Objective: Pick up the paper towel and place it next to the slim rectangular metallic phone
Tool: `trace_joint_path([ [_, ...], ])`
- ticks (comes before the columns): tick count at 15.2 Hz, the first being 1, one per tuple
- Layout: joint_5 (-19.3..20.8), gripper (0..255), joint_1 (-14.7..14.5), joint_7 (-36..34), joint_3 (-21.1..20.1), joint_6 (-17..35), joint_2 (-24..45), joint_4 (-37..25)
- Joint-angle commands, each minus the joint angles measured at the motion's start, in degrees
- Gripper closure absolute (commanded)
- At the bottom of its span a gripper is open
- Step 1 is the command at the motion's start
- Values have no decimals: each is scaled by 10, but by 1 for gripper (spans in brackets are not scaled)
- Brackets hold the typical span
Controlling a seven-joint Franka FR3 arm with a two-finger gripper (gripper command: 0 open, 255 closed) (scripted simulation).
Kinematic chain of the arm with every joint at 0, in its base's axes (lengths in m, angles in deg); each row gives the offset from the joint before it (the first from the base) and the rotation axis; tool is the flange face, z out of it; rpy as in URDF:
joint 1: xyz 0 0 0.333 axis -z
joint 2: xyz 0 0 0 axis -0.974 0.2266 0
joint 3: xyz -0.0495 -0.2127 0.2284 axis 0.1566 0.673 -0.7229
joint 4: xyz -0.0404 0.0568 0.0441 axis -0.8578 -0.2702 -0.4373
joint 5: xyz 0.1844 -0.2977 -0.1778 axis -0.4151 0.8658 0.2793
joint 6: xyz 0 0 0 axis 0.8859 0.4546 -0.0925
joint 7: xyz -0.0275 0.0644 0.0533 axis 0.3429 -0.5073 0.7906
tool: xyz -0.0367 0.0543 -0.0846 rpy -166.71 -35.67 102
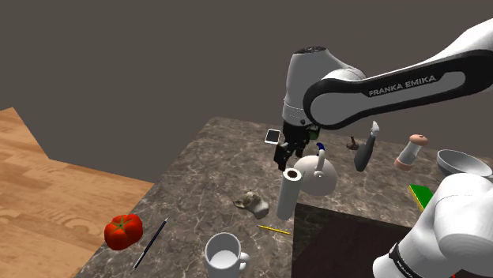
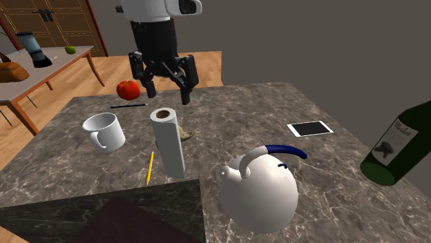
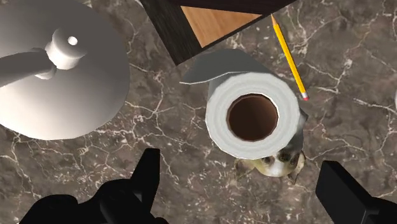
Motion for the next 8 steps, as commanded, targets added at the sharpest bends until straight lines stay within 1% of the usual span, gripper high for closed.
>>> trace_joint_path([
  [1,-2,0,-6,-1,-7,18,13,3],
  [8,0,0,-4,-4,-10,84,41,41],
])
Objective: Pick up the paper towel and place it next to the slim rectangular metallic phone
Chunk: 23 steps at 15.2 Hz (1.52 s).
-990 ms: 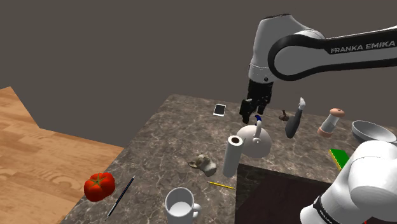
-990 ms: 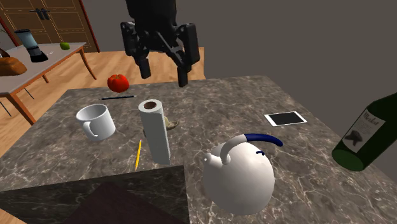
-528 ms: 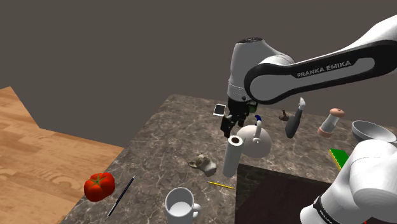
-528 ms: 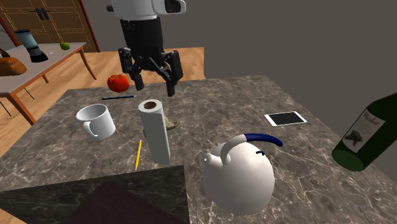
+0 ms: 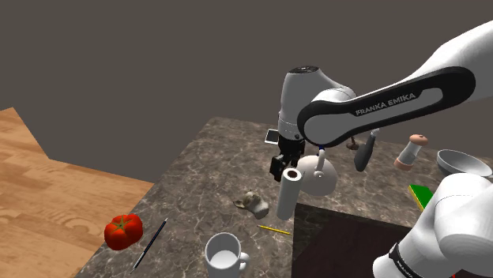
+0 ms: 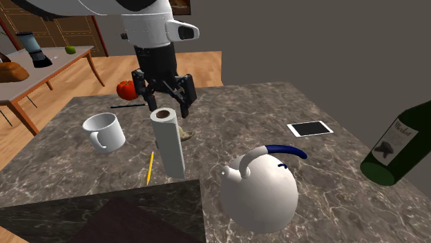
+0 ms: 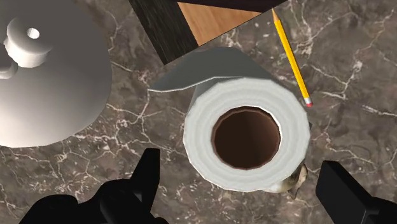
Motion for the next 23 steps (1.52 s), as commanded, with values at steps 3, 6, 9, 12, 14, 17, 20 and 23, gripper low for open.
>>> trace_joint_path([
  [3,1,0,1,0,0,13,5,8],
  [6,1,0,1,0,0,13,5,8],
  [9,1,255,1,0,0,13,5,8],
  [12,1,255,1,0,0,13,5,8],
  [14,1,255,1,0,0,13,5,8],
  [17,1,255,0,0,0,13,5,8],
  [20,0,255,0,1,1,-4,-3,-1],
  [23,-1,255,0,3,2,-30,-15,-16],
])
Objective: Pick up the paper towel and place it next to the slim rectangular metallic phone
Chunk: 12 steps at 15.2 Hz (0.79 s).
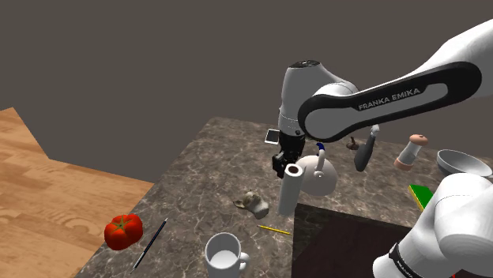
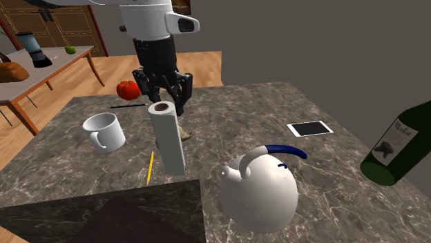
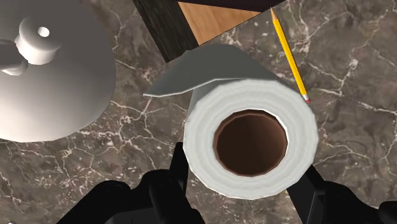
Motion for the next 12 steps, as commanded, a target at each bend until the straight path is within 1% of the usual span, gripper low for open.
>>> trace_joint_path([
  [1,-1,255,-1,1,1,-19,-10,-9],
  [12,-1,255,0,5,6,-110,-38,-72],
])
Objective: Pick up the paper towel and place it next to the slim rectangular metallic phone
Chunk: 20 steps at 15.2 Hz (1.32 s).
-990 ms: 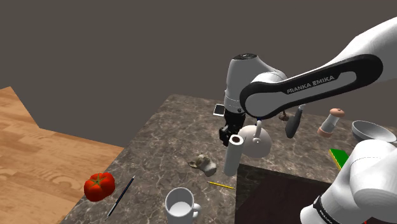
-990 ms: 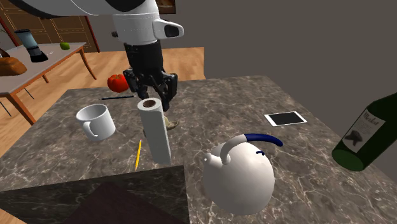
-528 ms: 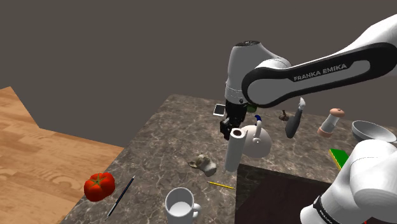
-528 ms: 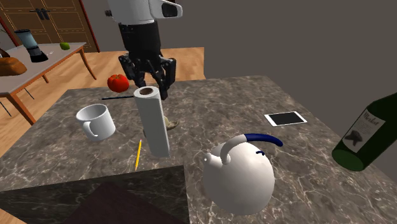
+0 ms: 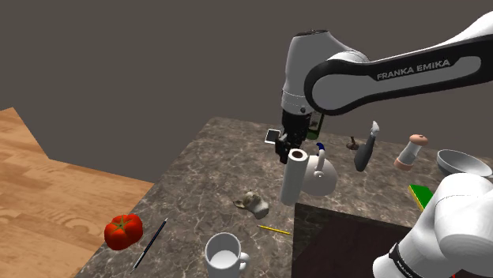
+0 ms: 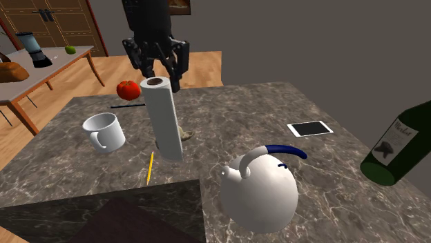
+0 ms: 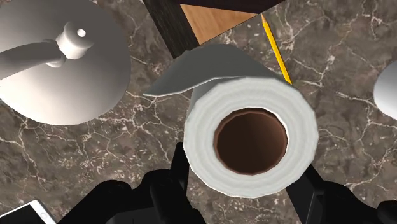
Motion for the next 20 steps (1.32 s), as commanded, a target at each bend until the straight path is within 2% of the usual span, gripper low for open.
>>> trace_joint_path([
  [1,0,255,0,1,1,-17,-4,-13],
  [20,3,255,3,4,7,-164,-9,-155],
])
